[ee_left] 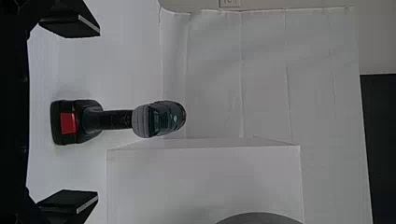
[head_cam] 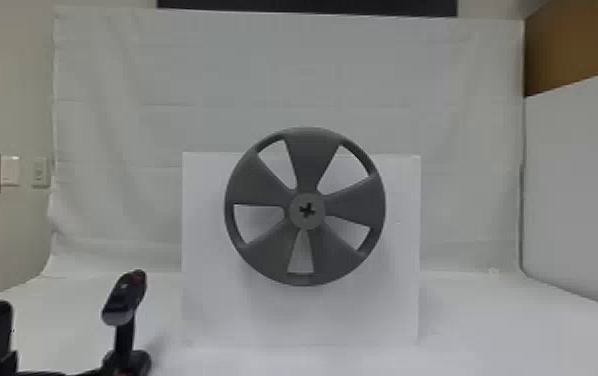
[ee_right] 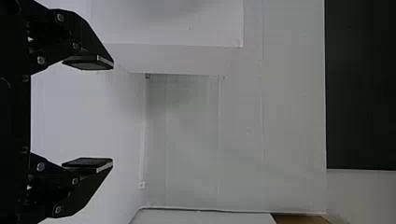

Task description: Grasp the drill and bring into the middle of wheel

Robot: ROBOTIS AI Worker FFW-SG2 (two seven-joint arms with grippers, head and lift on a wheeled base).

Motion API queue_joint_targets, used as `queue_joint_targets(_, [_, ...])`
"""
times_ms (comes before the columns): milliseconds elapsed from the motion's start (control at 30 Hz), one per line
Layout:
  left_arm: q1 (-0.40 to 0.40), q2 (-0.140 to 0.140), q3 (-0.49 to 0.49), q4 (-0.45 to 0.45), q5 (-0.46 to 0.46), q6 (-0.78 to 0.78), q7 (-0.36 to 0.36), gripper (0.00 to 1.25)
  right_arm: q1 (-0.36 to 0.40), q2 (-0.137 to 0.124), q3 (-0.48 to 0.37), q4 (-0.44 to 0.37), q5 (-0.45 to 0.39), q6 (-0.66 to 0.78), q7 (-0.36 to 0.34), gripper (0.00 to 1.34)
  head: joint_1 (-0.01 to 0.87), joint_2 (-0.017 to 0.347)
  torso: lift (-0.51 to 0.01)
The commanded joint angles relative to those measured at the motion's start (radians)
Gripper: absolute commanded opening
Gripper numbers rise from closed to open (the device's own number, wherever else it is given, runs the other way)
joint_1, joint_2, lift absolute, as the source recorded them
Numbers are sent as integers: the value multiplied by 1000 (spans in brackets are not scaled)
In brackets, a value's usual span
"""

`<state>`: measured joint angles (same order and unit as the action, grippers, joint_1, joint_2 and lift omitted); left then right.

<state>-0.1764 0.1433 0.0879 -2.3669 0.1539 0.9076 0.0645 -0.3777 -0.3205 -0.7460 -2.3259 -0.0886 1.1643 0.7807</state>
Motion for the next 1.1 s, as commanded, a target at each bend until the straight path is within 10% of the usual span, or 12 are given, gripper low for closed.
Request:
queue_joint_targets(0, [0, 1, -1, 2, 9, 1, 0, 1186, -3, 1, 4, 0, 6, 0, 0, 819, 0, 0, -406])
queue_joint_targets(1067, [-28, 1, -14, 0, 16, 70, -15, 1183, -6, -9, 7, -1, -2, 5, 0, 819, 0, 0, -406])
